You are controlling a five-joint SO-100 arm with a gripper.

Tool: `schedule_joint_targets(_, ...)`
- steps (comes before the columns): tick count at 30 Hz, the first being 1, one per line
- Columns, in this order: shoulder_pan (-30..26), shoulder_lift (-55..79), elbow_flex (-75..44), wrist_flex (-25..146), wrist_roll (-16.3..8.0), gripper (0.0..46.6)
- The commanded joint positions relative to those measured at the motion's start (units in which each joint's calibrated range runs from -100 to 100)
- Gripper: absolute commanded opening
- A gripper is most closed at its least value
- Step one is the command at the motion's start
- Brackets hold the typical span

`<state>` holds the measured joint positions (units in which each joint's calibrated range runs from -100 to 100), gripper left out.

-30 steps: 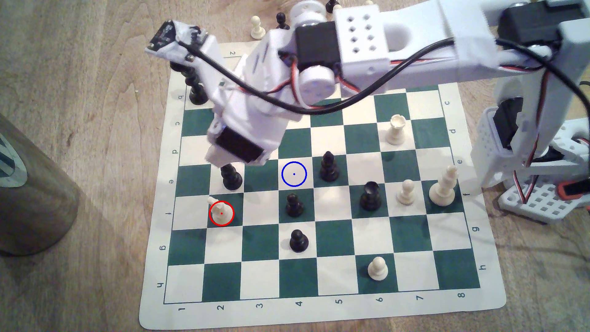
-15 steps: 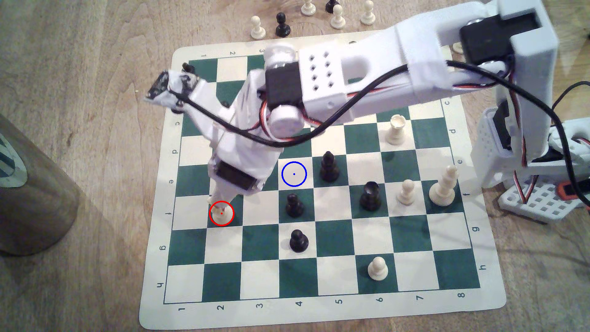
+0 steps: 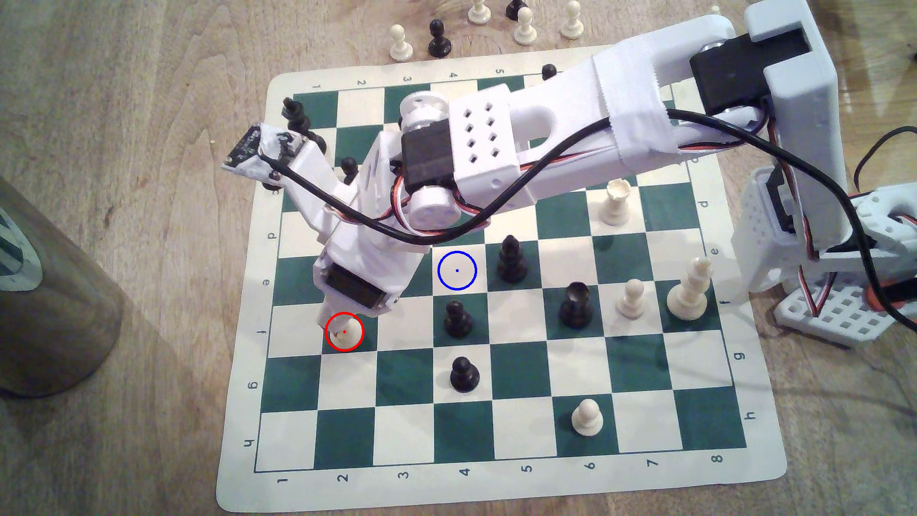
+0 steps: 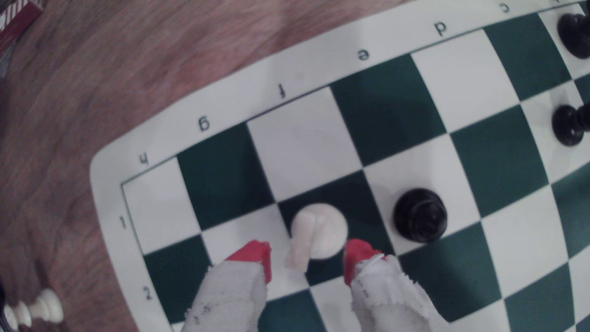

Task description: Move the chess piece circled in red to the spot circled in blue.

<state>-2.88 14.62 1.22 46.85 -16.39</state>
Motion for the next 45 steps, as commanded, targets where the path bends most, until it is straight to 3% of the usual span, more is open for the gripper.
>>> schedule_joint_targets(1,0.0,-0.3,-5.2,-1.1,-0.9,12.3)
schedule_joint_targets(20,-0.7,3.4,-6.8,-4.3,-2.3,12.1)
schedule_joint_targets(22,-0.8,3.5,-6.8,-4.3,-2.3,11.0)
schedule_joint_targets(26,-1.0,3.6,-6.9,-4.3,-2.2,1.0)
schedule_joint_targets(27,-1.0,3.7,-6.9,-4.3,-2.2,0.3)
schedule_joint_targets(37,-1.1,2.0,-6.9,-3.9,-2.2,0.3)
schedule_joint_targets(45,-1.2,-11.3,-6.9,1.3,-1.9,0.3)
